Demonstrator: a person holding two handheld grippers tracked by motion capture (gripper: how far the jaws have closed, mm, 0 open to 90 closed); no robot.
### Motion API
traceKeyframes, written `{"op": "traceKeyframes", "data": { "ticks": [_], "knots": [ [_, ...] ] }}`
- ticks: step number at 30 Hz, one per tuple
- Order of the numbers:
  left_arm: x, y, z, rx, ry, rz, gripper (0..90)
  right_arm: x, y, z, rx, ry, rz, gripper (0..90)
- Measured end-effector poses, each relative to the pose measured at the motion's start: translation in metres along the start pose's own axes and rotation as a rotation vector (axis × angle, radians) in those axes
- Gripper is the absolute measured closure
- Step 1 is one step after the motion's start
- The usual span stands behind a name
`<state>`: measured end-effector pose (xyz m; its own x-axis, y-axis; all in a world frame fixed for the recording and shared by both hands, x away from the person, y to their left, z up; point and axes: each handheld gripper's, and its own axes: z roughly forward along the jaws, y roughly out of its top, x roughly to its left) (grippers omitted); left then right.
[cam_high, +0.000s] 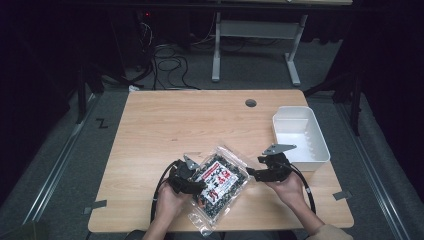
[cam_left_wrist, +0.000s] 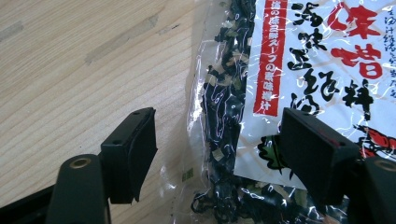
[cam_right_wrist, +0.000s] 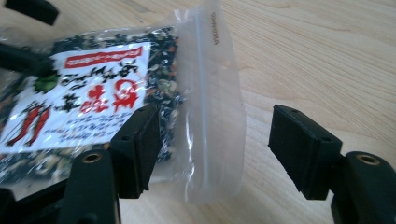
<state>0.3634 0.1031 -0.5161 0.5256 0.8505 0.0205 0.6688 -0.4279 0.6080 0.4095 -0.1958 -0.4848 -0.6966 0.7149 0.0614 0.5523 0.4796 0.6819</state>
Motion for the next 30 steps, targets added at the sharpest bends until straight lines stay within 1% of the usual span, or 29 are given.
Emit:
{"op": "traceKeyframes", "data": {
  "ticks": [3, 6, 9, 11, 14, 17, 18, 19, 20, 21, 22, 23, 25, 26, 27, 28, 29, 30],
  "knots": [
    [-0.001, 0.0, 0.0, -0.002, 0.007, 0.005, 28.0, -0.002, 0.004, 0.009, 0.02, -0.022, 0.029, 38.8],
    [-0.002, -0.001, 0.0, -0.007, 0.011, 0.007, 28.2, -0.006, 0.005, 0.017, 0.03, -0.031, 0.053, 42.1],
    [-0.001, -0.001, 0.0, -0.011, 0.003, -0.001, 28.2, -0.01, 0.005, 0.024, 0.048, 0.006, 0.098, 46.1],
    [-0.001, -0.002, 0.0, -0.011, 0.002, 0.0, 28.2, -0.011, 0.005, 0.029, 0.061, 0.027, 0.107, 48.9],
    [-0.002, -0.002, 0.0, -0.017, 0.012, 0.005, 28.4, -0.01, 0.003, 0.034, 0.07, 0.071, 0.122, 49.7],
    [-0.002, -0.002, -0.001, -0.019, 0.013, 0.005, 28.7, -0.006, 0.003, 0.038, 0.09, 0.124, 0.119, 46.4],
    [-0.002, -0.002, -0.001, -0.018, 0.01, 0.004, 28.6, -0.004, 0.003, 0.038, 0.092, 0.128, 0.111, 45.6],
    [-0.002, -0.002, 0.0, -0.018, 0.009, 0.004, 28.7, -0.003, 0.003, 0.038, 0.09, 0.131, 0.092, 44.0],
    [-0.002, -0.002, 0.0, -0.02, 0.008, 0.004, 28.6, -0.002, 0.003, 0.037, 0.088, 0.144, 0.088, 39.9],
    [-0.002, -0.002, 0.0, -0.02, 0.008, 0.003, 28.7, -0.002, 0.003, 0.036, 0.089, 0.175, 0.086, 37.1],
    [-0.002, -0.002, 0.0, -0.022, 0.011, 0.004, 28.7, -0.001, 0.003, 0.036, 0.088, 0.184, 0.073, 35.9],
    [-0.002, -0.002, 0.0, -0.022, 0.014, 0.006, 28.7, 0.0, 0.003, 0.035, 0.091, 0.183, 0.059, 35.3],
    [-0.003, -0.003, -0.001, -0.024, 0.017, 0.01, 29.2, 0.003, 0.003, 0.034, 0.107, 0.175, 0.047, 35.9],
    [-0.003, -0.003, -0.001, -0.026, 0.018, 0.009, 29.3, 0.004, 0.002, 0.033, 0.114, 0.171, 0.042, 38.4],
    [-0.003, -0.003, -0.001, -0.025, 0.017, 0.009, 29.4, 0.003, 0.002, 0.032, 0.109, 0.167, 0.035, 43.7],
    [-0.003, -0.003, -0.001, -0.025, 0.015, 0.007, 29.4, 0.002, 0.001, 0.03, 0.1, 0.163, 0.03, 51.4],
    [-0.003, -0.003, 0.0, -0.025, 0.014, 0.007, 29.4, 0.0, 0.001, 0.028, 0.097, 0.161, 0.041, 58.8],
    [-0.002, -0.003, 0.0, -0.025, 0.012, 0.005, 29.4, -0.003, 0.001, 0.025, 0.094, 0.172, 0.051, 63.9]
  ]
}}
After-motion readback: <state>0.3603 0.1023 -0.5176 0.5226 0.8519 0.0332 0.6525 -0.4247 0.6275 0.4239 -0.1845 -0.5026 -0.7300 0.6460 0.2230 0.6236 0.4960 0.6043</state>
